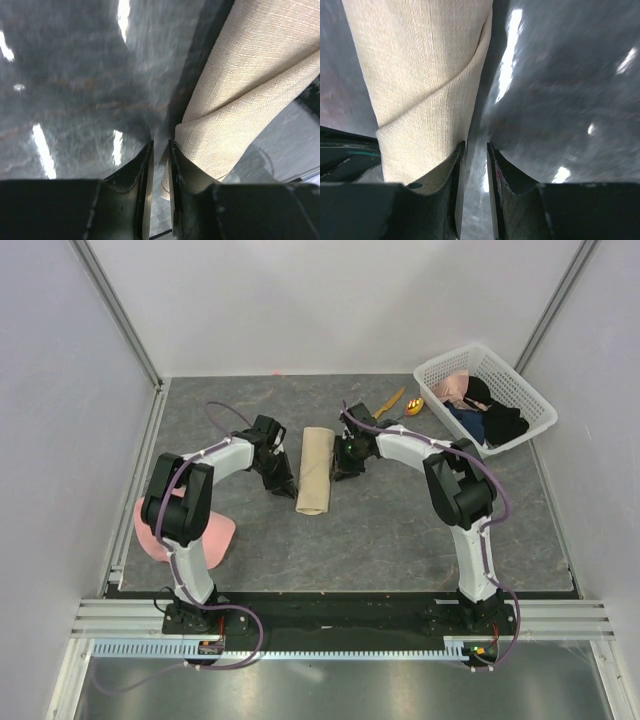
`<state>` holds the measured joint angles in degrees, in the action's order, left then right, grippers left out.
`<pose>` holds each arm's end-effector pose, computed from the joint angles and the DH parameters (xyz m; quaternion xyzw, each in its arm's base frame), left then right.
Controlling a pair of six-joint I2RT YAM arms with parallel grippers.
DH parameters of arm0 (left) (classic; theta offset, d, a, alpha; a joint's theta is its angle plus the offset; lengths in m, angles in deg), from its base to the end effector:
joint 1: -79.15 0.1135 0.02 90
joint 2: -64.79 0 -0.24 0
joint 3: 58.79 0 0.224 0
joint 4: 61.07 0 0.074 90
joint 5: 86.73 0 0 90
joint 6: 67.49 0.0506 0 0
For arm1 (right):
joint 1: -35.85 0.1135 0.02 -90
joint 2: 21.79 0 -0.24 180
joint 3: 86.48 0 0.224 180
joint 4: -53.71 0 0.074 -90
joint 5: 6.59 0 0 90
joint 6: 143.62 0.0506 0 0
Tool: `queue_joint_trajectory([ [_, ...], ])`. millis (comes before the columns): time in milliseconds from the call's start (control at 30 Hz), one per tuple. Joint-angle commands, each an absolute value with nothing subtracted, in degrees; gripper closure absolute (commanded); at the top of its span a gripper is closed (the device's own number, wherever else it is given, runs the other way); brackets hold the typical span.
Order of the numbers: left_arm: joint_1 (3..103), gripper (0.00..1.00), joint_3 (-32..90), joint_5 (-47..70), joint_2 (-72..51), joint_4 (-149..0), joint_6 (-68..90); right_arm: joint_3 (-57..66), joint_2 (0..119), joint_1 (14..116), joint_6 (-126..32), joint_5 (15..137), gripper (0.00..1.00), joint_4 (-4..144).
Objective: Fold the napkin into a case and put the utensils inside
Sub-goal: Move the smaller rectangle-folded napkin to the center of the board, then pick up the spoon from the corner of the board.
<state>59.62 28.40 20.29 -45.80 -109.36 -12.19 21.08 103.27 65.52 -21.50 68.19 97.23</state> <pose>0.3234 -0.1304 0.1330 -0.1055 0.9710 -0.2018 0.0735 0.3679 0.2249 0.1351 -0.0126 0.9602 0.2374 0.1470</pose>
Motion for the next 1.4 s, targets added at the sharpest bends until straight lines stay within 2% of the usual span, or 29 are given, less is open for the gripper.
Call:
queue_joint_trajectory([
  [0, 59.3, 0.76, 23.1, 22.0, -37.6, -108.3, -12.9, 13.5, 100.9, 69.0, -21.1, 67.3, 0.69, 99.5],
  [200, 58.9, 0.74, 13.9, 24.5, -28.5, -109.3, -14.7, 2.7, 93.2, 71.4, -18.5, 64.6, 0.69, 97.4],
  [333, 58.9, 0.70, 11.6, 24.5, -25.5, -113.0, -14.7, 2.6, 90.0, 68.6, -17.8, 69.0, 0.66, 100.7],
  [400, 59.0, 0.68, 10.8, 23.7, -23.5, -114.4, -14.4, 6.6, 90.1, 65.1, -17.4, 72.5, 0.60, 103.4],
  [533, 59.0, 0.64, 11.9, 18.8, -19.0, -116.9, -10.6, 15.5, 93.0, 58.4, -13.7, 82.6, 0.39, 107.6],
  [600, 59.1, 0.63, 14.0, 17.7, -17.1, -117.0, -8.9, 23.1, 96.9, 55.0, -11.6, 85.9, 0.34, 108.3],
  [667, 59.1, 0.63, 16.1, 17.0, -16.3, -117.3, -7.1, 29.7, 102.5, 52.9, -8.5, 90.3, 0.33, 111.3],
  [800, 59.1, 0.63, 17.2, 15.1, -13.8, -117.2, -5.7, 51.7, 113.1, 51.9, -7.7, 97.4, 0.33, 118.5],
  [900, 59.0, 0.61, 17.0, 14.1, -11.7, -116.7, -4.9, 59.9, 118.5, 51.5, -8.1, 100.7, 0.35, 120.2],
  [1233, 59.0, 0.61, 16.2, 15.7, -9.0, -114.9, -4.6, 61.2, 122.7, 51.8, -13.2, 106.1, 0.45, 114.3],
  [1367, 59.0, 0.61, 16.0, 15.5, -8.2, -115.0, -4.2, 62.3, 124.7, 52.2, -14.4, 107.0, 0.52, 114.9],
])
